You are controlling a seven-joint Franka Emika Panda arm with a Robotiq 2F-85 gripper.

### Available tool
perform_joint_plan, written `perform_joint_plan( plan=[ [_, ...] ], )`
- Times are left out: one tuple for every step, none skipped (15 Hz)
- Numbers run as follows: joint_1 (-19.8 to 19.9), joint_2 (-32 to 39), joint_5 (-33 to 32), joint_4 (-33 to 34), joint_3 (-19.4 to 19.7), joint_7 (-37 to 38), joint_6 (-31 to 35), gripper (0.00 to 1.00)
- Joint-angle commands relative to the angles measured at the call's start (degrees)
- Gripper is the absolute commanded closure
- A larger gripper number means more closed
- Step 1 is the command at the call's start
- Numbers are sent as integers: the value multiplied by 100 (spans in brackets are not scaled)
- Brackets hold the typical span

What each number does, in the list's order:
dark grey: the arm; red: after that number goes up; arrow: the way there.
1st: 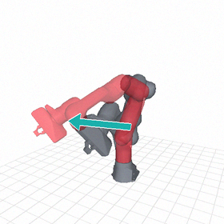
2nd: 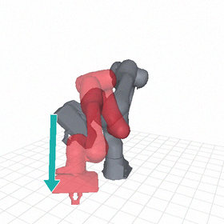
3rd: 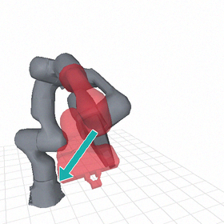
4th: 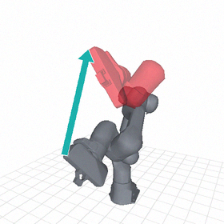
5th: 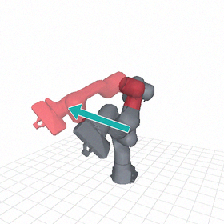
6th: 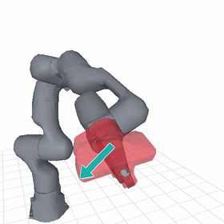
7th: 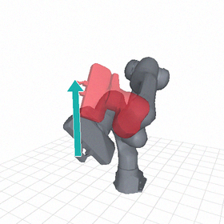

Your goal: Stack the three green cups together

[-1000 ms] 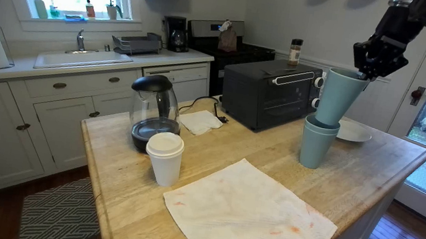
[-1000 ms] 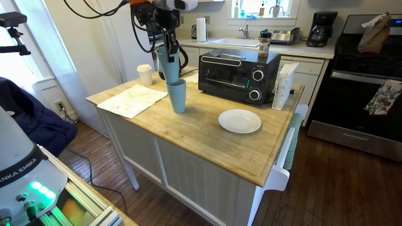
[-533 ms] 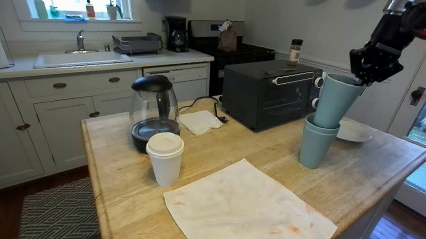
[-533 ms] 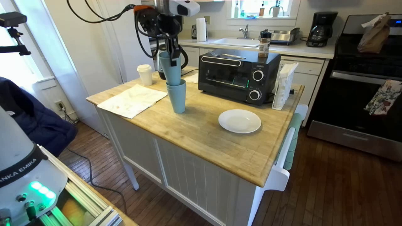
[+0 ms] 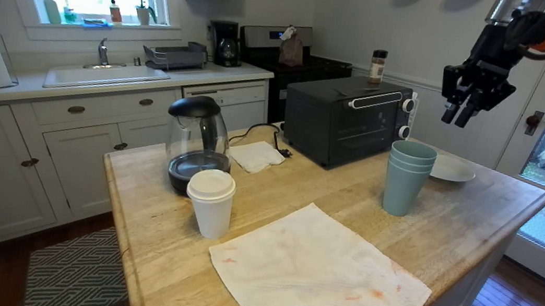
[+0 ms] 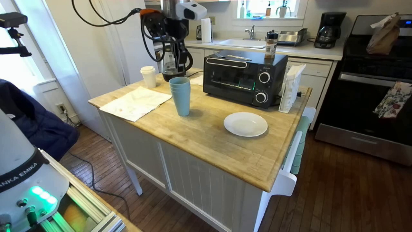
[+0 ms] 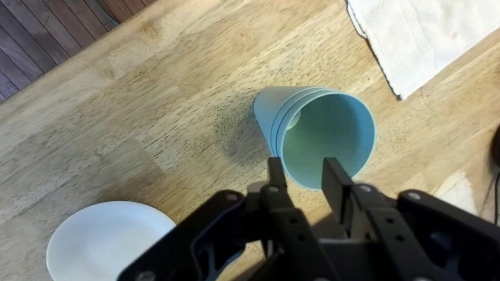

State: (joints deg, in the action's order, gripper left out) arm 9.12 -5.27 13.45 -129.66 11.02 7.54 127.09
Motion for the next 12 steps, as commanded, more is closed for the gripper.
perform_joint_plan(
  plan=[
    [34,-18,8,133,-21,-92,20,37],
    [31,-48,5,145,-20,-146,7,31],
    [27,-93,-25,153,-18,-271,6,23],
    [24,-131,-52,161,-14,-426,20,16],
    [19,-176,-80,158,-12,-627,81,8],
    [10,-224,-74,145,-10,-822,155,2],
    [-1,-294,-68,117,-9,-1024,218,0],
    [-13,-352,-64,96,-7,-1217,267,0],
    [-23,-416,-76,75,-6,-1391,310,0],
    [-31,-491,-96,60,-5,-1542,319,0],
    [-40,-550,-90,55,1,-1674,323,0],
    [-44,-623,-95,44,7,-1776,324,0]
  ],
)
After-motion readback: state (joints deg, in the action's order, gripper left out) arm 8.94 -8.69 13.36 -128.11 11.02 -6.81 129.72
